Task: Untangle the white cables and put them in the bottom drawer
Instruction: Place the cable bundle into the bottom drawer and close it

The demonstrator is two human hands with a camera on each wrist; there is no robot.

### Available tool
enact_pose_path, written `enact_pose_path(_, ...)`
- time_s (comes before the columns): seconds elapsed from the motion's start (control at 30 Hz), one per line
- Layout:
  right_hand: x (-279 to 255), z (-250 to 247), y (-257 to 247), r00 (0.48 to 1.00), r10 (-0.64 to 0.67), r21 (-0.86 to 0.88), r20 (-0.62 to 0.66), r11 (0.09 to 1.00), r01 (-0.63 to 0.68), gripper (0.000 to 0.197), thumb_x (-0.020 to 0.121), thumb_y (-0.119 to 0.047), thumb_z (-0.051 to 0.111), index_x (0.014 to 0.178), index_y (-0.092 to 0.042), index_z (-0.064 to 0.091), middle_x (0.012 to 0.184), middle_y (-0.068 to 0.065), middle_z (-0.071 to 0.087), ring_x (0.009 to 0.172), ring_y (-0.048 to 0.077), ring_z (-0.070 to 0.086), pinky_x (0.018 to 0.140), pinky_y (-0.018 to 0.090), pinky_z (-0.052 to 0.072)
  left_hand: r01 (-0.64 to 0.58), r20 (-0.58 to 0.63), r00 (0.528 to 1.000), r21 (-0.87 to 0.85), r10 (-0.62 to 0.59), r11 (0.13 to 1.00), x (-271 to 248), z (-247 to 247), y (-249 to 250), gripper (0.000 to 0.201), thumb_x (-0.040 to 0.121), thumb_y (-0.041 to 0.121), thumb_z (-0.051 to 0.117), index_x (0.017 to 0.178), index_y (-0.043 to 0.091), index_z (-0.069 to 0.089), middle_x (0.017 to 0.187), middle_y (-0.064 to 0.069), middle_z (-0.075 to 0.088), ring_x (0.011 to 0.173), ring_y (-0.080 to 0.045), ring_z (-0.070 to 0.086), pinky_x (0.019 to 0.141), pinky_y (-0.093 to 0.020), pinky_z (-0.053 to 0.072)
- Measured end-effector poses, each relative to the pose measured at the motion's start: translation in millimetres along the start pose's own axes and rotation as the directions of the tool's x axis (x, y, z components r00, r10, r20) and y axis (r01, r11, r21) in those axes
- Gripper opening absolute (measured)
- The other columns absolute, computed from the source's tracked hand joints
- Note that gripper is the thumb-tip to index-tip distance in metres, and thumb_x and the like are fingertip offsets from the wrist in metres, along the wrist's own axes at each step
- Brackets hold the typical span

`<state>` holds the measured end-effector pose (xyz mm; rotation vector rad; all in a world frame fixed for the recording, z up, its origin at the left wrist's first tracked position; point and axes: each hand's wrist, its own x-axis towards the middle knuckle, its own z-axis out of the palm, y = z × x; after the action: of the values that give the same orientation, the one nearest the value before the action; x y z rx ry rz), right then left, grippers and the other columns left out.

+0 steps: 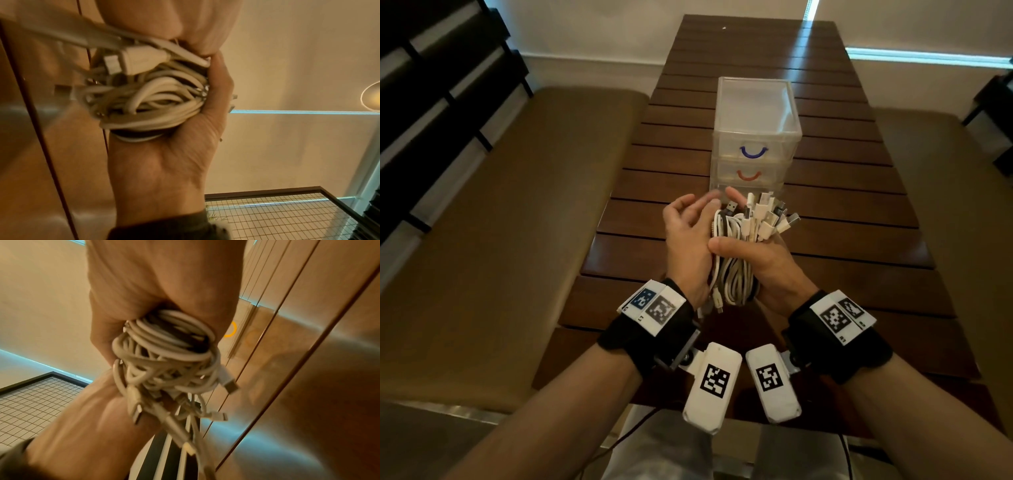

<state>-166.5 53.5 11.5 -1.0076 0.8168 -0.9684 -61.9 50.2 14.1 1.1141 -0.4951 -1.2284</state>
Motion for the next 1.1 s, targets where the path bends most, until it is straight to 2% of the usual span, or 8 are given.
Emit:
enact_pose_path(0.13, 0.3, -1.7, 2.4, 0.999, 0.021, -0.011, -0.036, 1.000, -0.021, 0.069, 0.071, -0.004, 0.072, 0.135, -0.017, 0.053, 0.116, 0.017, 0.067, 0.112, 0.037, 0.063, 0.095, 0.055, 0.051, 0.151, -0.023, 0.988, 0.056, -0.150, 0.987, 7.0, -1.2, 5.3, 0.081, 0.054, 0.042, 0.086, 0.117, 0.036, 0.035, 0.137, -0.011, 0.047, 0.116, -0.031, 0.061, 0.090, -0.050, 0.055)
enact_pose_path(0.23, -0.3, -1.4, -1.4, 0.998, -0.002, -0.083, -0.069, 0.997, -0.004, 0.063, 0.067, -0.005, 0.070, 0.125, -0.027, 0.059, 0.095, 0.007, 0.069, 0.094, 0.028, 0.068, 0.084, 0.047, 0.057, 0.247, 0.173, 0.947, 0.147, -0.271, 0.958, 7.4, -8.4, 5.5, 0.070, 0.081, 0.057, 0.067, 0.137, 0.026, 0.037, 0.128, -0.014, 0.060, 0.109, -0.030, 0.066, 0.088, -0.047, 0.056)
enact_pose_path(0.3, -0.9, -2.0, -5.0, 0.995, -0.047, -0.107, -0.093, 0.994, 0.037, 0.074, 0.067, -0.006, 0.070, 0.136, -0.028, 0.052, 0.097, 0.005, 0.069, 0.093, 0.023, 0.069, 0.086, 0.045, 0.058, 0.163, 0.399, 0.869, 0.326, -0.292, 0.931, 4.2, -18.8, -0.2, 0.083, 0.081, 0.072, 0.054, 0.145, 0.022, 0.038, 0.135, -0.012, 0.058, 0.122, -0.030, 0.059, 0.101, -0.051, 0.046)
enact_pose_path(0.47, 0.5, -2.5, -1.9, 0.990, -0.099, -0.130, -0.096, 0.988, 0.086, 0.071, 0.076, -0.005, 0.068, 0.141, -0.025, 0.049, 0.119, 0.008, 0.067, 0.115, 0.020, 0.063, 0.102, 0.052, 0.048, -0.046, 0.537, 0.795, 0.517, -0.283, 0.855, 0.3, -25.8, 1.9, 0.135, 0.049, 0.055, 0.090, 0.154, 0.020, 0.014, 0.144, -0.005, 0.050, 0.132, -0.020, 0.050, 0.112, -0.044, 0.039)
enact_pose_path(0.6, 2.4, -6.5, 0.8, 0.999, -0.025, -0.076, 0.033, 0.997, 0.028, 0.067, 0.084, -0.023, 0.075, 0.143, -0.025, 0.045, 0.133, 0.006, 0.062, 0.126, 0.019, 0.057, 0.111, 0.052, 0.039, -0.196, 0.636, 0.730, 0.546, -0.250, 0.814, 0.1, -25.0, 12.5, 0.074, 0.060, 0.026, 0.088, 0.126, 0.017, 0.058, 0.120, -0.004, 0.068, 0.117, -0.016, 0.062, 0.105, -0.043, 0.046)
enact_pose_path(0.73, 10.9, -11.1, -9.6, 0.995, 0.045, -0.245, 0.094, 0.969, -0.020, 0.087, 0.066, -0.063, 0.077, 0.141, -0.035, 0.044, 0.130, 0.001, 0.064, 0.124, 0.019, 0.058, 0.107, 0.044, 0.044, -0.317, 0.596, 0.788, 0.603, -0.150, 0.732, 4.4, -25.8, 14.2, 0.057, 0.065, 0.015, 0.086, 0.117, 0.017, 0.065, 0.108, 0.001, 0.073, 0.104, -0.010, 0.068, 0.097, -0.041, 0.053)
enact_pose_path(0.97, 29.8, -14.2, -25.9, 0.950, 0.213, -0.400, 0.229, 0.910, -0.108, 0.029, 0.079, -0.039, 0.061, 0.105, -0.026, 0.065, 0.104, -0.004, 0.071, 0.096, 0.003, 0.068, 0.087, 0.020, 0.054, -0.303, 0.384, 0.922, 0.635, 0.051, 0.711, 20.1, -23.8, 2.7, 0.031, 0.067, 0.023, 0.076, 0.098, 0.024, 0.074, 0.091, 0.007, 0.075, 0.088, -0.005, 0.071, 0.079, -0.033, 0.059)
enact_pose_path(1.1, 43.5, -26.8, -17.9, 0.921, 0.298, -0.506, 0.252, 0.852, -0.137, 0.052, 0.085, -0.037, 0.070, 0.132, -0.023, 0.054, 0.131, -0.006, 0.061, 0.117, 0.002, 0.058, 0.094, 0.021, 0.047, -0.208, 0.276, 0.961, 0.639, 0.031, 0.741, 40.1, -28.7, 8.6, 0.034, 0.058, 0.030, 0.074, 0.091, 0.022, 0.075, 0.086, 0.004, 0.076, 0.087, -0.011, 0.072, 0.080, -0.037, 0.059)
